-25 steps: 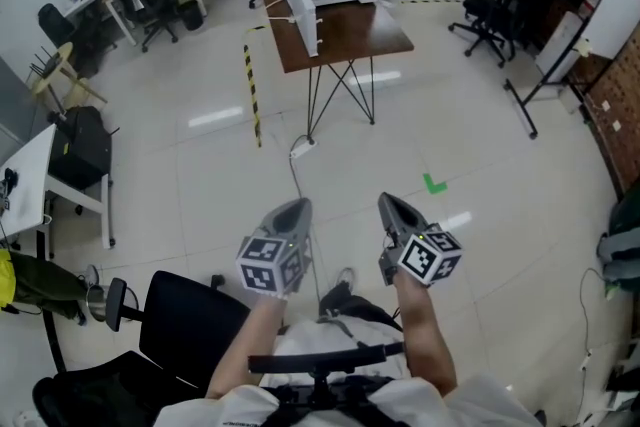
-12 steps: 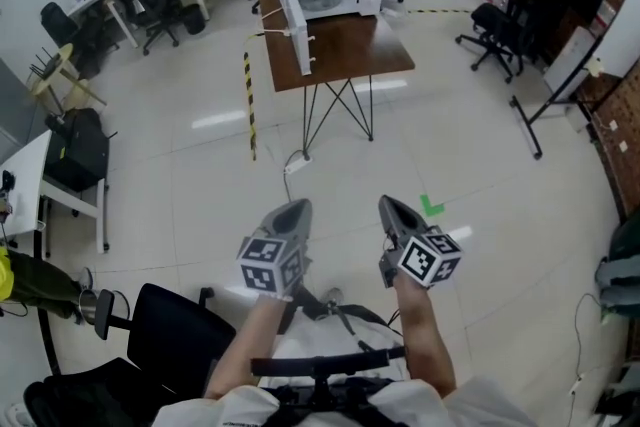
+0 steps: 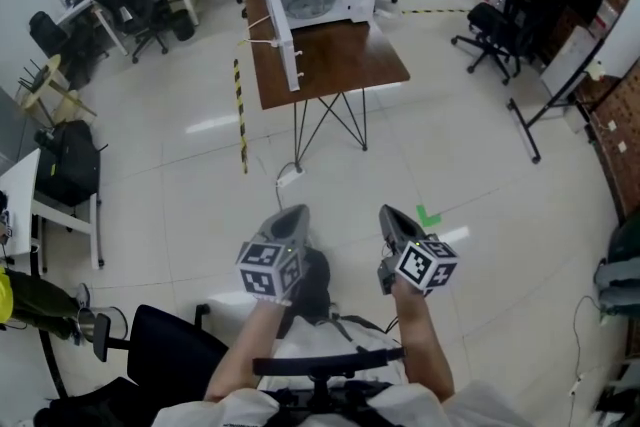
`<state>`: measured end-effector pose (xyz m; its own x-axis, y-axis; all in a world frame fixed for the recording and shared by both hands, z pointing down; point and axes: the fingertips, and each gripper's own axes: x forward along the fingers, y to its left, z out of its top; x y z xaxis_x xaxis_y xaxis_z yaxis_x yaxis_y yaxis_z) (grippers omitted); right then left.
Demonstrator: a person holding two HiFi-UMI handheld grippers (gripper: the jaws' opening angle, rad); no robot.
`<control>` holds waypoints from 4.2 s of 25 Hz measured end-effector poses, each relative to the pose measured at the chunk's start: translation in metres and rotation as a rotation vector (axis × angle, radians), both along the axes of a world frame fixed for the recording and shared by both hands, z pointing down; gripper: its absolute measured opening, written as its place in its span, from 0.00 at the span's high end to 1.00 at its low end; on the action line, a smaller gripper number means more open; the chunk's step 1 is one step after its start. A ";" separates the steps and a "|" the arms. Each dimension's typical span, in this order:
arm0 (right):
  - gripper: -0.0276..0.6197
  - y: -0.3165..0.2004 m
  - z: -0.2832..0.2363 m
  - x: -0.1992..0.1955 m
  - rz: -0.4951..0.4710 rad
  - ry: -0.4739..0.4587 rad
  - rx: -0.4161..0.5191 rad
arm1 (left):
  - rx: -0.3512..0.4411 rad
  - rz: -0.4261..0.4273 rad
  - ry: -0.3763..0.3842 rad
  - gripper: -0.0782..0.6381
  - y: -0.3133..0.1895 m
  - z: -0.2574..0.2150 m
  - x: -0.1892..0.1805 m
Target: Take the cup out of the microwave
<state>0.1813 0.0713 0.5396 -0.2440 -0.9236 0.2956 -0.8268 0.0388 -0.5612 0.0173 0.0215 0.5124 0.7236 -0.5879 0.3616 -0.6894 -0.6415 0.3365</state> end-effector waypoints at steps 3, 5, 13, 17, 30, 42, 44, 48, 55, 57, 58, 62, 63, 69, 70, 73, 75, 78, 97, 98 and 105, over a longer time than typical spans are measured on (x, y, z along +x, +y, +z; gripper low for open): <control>0.96 -0.027 -0.006 0.008 0.022 0.024 0.037 | 0.000 0.003 0.007 0.90 -0.032 0.001 0.010; 0.96 -0.048 -0.014 0.010 0.015 0.032 0.069 | 0.002 0.002 0.014 0.90 -0.055 -0.001 0.016; 0.96 -0.146 -0.032 0.013 -0.047 -0.015 0.103 | 0.007 0.014 0.021 0.90 -0.150 -0.008 0.034; 0.96 -0.198 -0.042 0.015 -0.057 0.022 0.104 | 0.018 -0.006 0.032 0.90 -0.201 -0.017 0.033; 0.96 -0.315 -0.039 0.019 -0.067 0.027 0.091 | 0.008 -0.063 0.034 0.90 -0.320 -0.014 0.015; 0.96 -0.377 -0.024 0.016 -0.087 -0.003 0.071 | -0.009 -0.114 0.026 0.90 -0.378 -0.003 0.002; 0.96 -0.390 -0.021 0.016 -0.094 -0.007 0.069 | -0.010 -0.123 0.023 0.90 -0.389 -0.001 0.001; 0.96 -0.424 -0.020 0.021 -0.111 -0.010 0.073 | -0.004 -0.143 0.018 0.90 -0.421 -0.001 0.003; 0.96 -0.499 -0.019 0.039 -0.133 0.008 0.068 | 0.025 -0.181 -0.036 0.90 -0.495 0.001 0.012; 0.96 -0.521 -0.018 0.041 -0.147 0.013 0.065 | 0.025 -0.196 -0.047 0.90 -0.517 0.002 0.012; 0.96 -0.531 -0.017 0.043 -0.154 0.017 0.063 | 0.025 -0.204 -0.052 0.90 -0.527 0.003 0.013; 0.96 -0.571 -0.010 0.050 -0.187 0.029 0.058 | 0.022 -0.225 -0.071 0.90 -0.560 0.010 0.018; 0.96 -0.580 -0.007 0.051 -0.195 0.036 0.056 | 0.021 -0.228 -0.075 0.90 -0.568 0.011 0.019; 0.91 -0.635 0.010 0.061 -0.212 0.092 0.045 | 0.012 -0.265 -0.095 0.90 -0.609 0.020 0.021; 0.91 -0.644 0.012 0.065 -0.209 0.098 0.045 | 0.012 -0.270 -0.097 0.90 -0.616 0.021 0.022; 0.91 -0.672 0.021 0.075 -0.201 0.120 0.041 | 0.008 -0.294 -0.099 0.90 -0.633 0.023 0.021; 0.90 -0.692 0.027 0.079 -0.198 0.138 0.039 | 0.005 -0.316 -0.102 0.90 -0.641 0.025 0.017; 0.90 -0.722 0.035 0.087 -0.206 0.160 0.038 | 0.003 -0.343 -0.108 0.90 -0.654 0.027 0.015; 0.33 -0.838 0.092 0.119 -0.169 0.294 -0.042 | -0.037 -0.408 -0.132 0.90 -0.699 0.052 0.020; 0.31 -0.843 0.096 0.119 -0.172 0.303 -0.045 | -0.039 -0.415 -0.131 0.90 -0.700 0.052 0.019; 0.18 -0.886 0.116 0.109 -0.200 0.368 -0.046 | -0.059 -0.456 -0.131 0.90 -0.699 0.056 0.006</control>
<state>0.2899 -0.8147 0.6551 -0.2875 -0.8524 0.4367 -0.9511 0.2002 -0.2352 0.0238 -0.6777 0.5685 0.3424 -0.8110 0.4744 -0.9352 -0.2458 0.2549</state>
